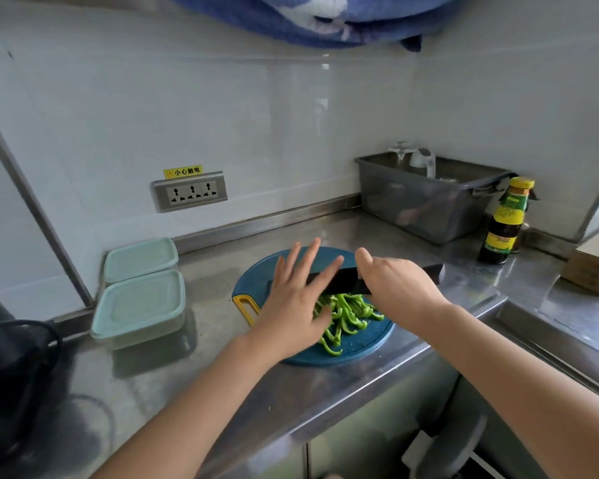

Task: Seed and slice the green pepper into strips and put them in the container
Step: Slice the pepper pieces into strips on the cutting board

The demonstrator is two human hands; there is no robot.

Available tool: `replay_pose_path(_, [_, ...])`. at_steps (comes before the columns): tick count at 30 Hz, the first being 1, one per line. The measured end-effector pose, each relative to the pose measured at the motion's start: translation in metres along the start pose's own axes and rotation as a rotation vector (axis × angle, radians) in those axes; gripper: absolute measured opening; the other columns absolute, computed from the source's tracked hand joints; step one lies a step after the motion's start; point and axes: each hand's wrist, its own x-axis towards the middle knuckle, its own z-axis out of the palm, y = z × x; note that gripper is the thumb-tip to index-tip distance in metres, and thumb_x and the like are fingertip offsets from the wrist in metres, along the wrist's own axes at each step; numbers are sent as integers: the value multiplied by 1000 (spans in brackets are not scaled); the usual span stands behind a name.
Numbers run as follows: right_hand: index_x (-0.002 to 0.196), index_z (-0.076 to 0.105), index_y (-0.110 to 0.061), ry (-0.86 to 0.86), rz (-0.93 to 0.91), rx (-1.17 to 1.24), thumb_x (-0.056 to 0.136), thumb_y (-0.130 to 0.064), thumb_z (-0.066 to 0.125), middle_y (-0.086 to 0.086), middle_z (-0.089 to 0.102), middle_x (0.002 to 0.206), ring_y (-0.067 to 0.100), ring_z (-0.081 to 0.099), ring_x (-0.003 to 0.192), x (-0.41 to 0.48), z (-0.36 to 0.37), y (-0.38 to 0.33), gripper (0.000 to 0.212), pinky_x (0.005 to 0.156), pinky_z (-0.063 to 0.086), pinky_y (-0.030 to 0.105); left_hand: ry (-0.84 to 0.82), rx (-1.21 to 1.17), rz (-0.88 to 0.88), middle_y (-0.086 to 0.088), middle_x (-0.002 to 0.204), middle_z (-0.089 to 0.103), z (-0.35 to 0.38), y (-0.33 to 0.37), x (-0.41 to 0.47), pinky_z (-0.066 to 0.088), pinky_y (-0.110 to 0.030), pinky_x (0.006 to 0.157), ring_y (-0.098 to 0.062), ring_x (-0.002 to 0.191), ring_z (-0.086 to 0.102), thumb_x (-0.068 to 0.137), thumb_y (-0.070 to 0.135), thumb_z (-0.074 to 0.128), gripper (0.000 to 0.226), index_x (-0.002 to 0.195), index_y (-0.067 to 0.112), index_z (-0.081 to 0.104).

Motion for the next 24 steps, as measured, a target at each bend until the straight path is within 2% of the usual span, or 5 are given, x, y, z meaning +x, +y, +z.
replay_pose_path(5, [93,24,-15,53,-20,2,87,-7,53,-1,47,75,21,41,58,-7,6,4,31,40,16,25,-124,109,-10,3,151,-33,11,8,0,-15,-47,109,-26,137,-34,91,49,44,74,145,44,-7])
replay_pose_path(11, [89,25,-17,62,-14,42,84,-6,54,1,58,80,26,54,63,-10,14,14,31,45,29,31,-194,141,-94,0,153,-30,21,-1,-5,-13,-52,113,-28,138,-32,91,55,41,75,142,48,-13])
replay_pose_path(16, [87,25,-16,67,28,104,84,-5,52,0,47,71,24,46,57,-9,20,22,30,44,28,31,-165,131,-204,-3,156,-21,21,-12,-4,-13,-49,113,-28,140,-26,90,58,40,74,147,39,-3])
replay_pose_path(20, [86,27,-16,60,112,176,86,-10,54,-3,40,62,25,43,55,-11,27,35,27,42,26,31,-158,101,-308,-5,158,-11,20,-32,-3,-10,-47,113,-28,143,-18,88,59,43,76,149,32,6])
replay_pose_path(24, [87,36,-12,69,281,337,84,-18,61,4,54,71,31,52,65,-13,34,51,26,52,41,38,-173,-23,-453,-7,158,0,19,-51,-3,4,-43,117,-29,145,1,92,51,43,75,150,24,5])
